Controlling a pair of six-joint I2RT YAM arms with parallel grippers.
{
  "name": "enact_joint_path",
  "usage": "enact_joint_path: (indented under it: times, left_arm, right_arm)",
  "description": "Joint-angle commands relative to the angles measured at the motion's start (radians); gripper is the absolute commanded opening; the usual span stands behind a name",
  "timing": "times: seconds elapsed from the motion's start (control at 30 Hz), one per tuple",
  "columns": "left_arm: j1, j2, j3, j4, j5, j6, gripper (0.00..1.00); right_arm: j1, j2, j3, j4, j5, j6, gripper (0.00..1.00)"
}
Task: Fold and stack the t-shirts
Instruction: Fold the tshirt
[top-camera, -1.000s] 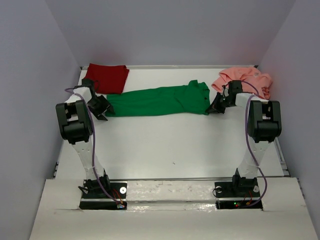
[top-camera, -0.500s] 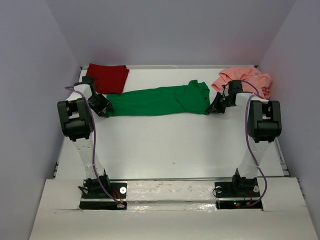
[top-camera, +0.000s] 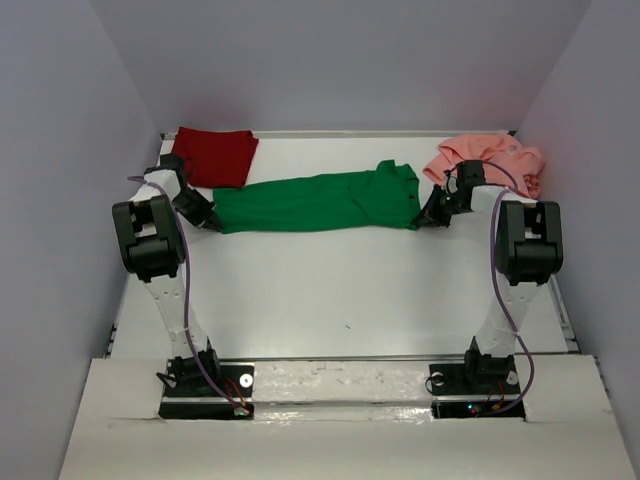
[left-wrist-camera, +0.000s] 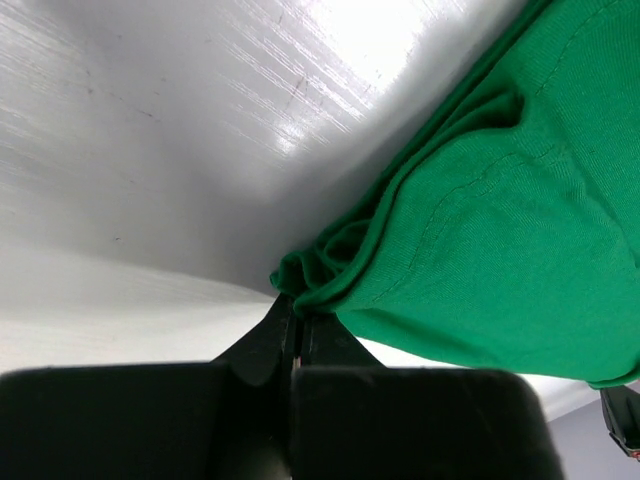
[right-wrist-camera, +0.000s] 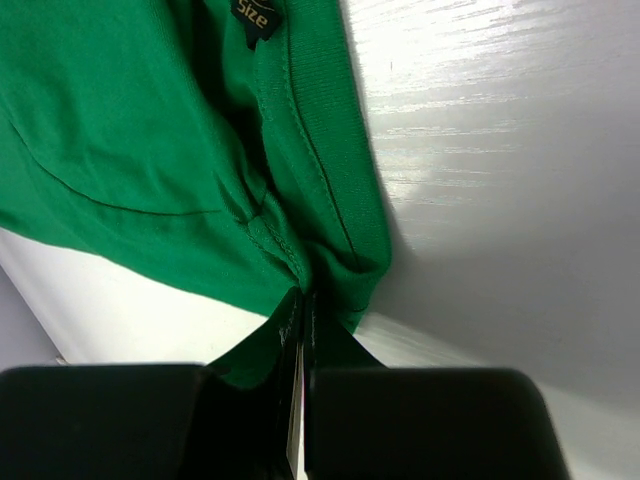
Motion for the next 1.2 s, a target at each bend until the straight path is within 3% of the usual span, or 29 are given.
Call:
enact_joint_path:
  times: [0.0, 0.8, 1.17]
  left_arm:
    - [0.0, 0.034, -0.065, 0.005, -0.088, 0.037, 0.0]
    - [-0.003, -0.136, -0.206, -0.038, -0.039, 0.079, 0.0]
    - [-0.052, -0.352, -0.453, -0.017, -0.002, 0.039, 0.0]
  right_arm:
    - [0.006, -0.012, 0.052, -0.024, 0.036, -0.023, 0.0]
    - [-0.115, 0.046, 0.188, -0.221, 0.179, -0.07, 0.0]
    - [-0.115, 0.169, 0.345, -0.241, 0.139, -0.07, 0.0]
